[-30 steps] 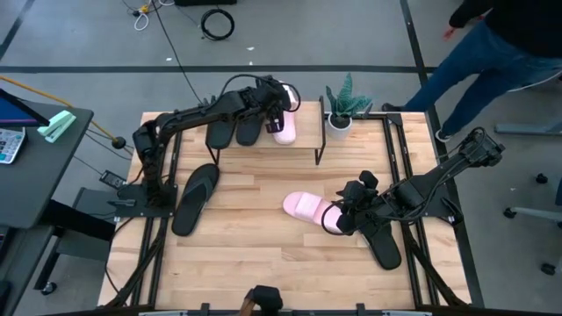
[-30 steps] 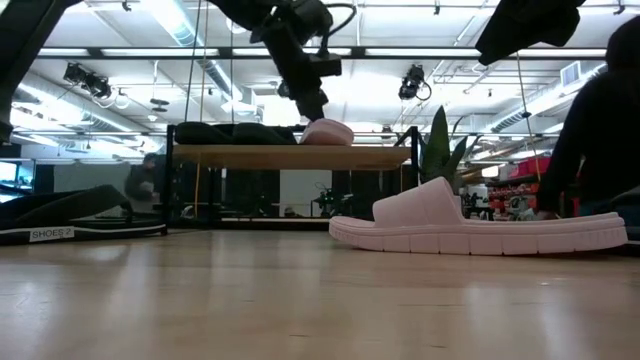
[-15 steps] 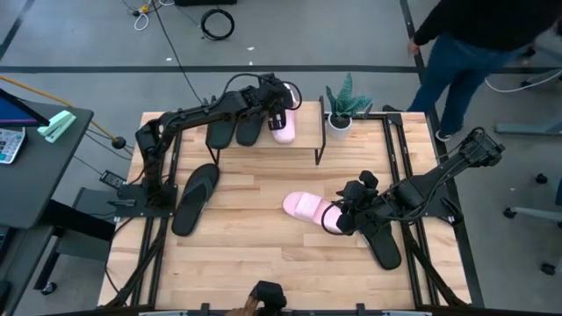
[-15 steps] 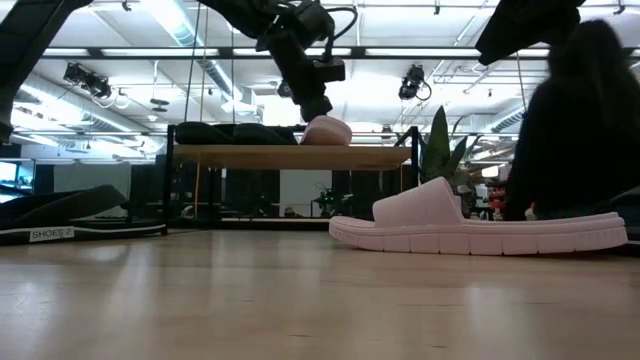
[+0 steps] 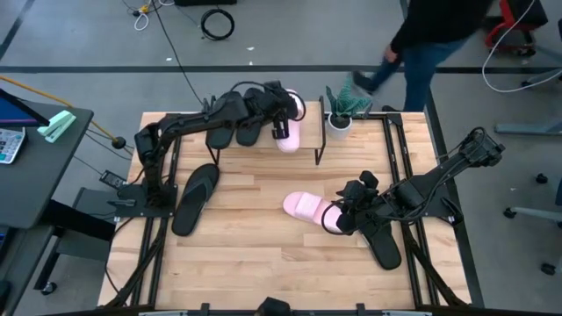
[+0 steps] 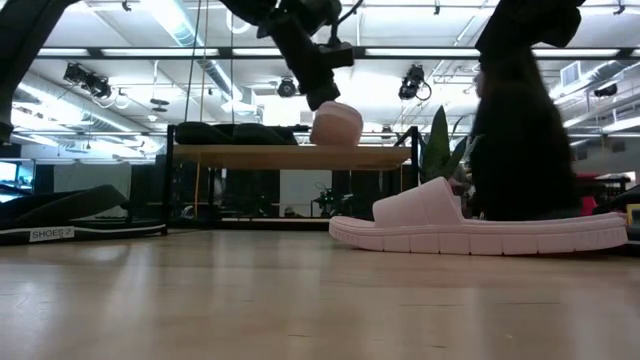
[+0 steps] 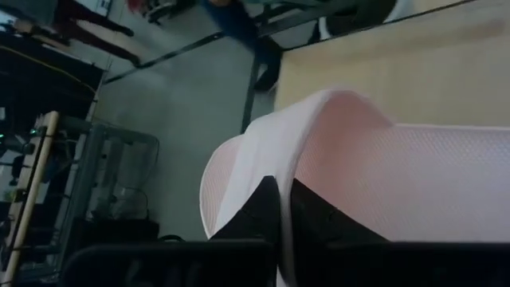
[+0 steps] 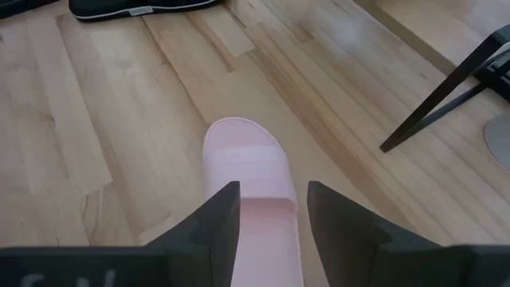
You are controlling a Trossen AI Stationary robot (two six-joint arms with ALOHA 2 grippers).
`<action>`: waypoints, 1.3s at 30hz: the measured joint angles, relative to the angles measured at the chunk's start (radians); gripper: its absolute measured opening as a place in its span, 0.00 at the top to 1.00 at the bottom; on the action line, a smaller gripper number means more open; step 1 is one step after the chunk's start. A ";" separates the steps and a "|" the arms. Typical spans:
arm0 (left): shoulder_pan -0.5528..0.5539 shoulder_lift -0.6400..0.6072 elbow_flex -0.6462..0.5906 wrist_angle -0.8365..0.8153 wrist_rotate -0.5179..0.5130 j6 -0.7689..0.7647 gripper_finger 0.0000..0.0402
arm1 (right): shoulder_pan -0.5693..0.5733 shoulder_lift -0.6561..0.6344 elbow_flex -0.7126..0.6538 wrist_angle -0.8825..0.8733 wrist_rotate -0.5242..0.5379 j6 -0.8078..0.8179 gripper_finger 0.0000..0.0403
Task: Pick and place slides into the shelf
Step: Adjust the pink slides on the shelf, then put the pink slides on the shelf
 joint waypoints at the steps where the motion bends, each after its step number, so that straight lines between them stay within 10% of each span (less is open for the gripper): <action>1: -0.005 0.000 0.000 -0.004 0.000 0.000 0.96 | 0.000 0.000 0.000 0.000 0.000 0.000 0.62; 9: 0.016 -0.002 0.002 -0.114 0.002 -0.096 0.96 | 0.000 0.000 0.000 0.000 0.000 0.000 0.62; 27: -0.003 -0.011 0.001 -0.201 -0.077 -0.071 0.59 | 0.000 0.000 0.000 0.000 0.000 0.000 0.62; 39: -0.156 -0.163 0.000 -0.235 -0.094 -0.113 0.58 | 0.020 0.096 -0.111 0.189 -0.083 -0.107 0.62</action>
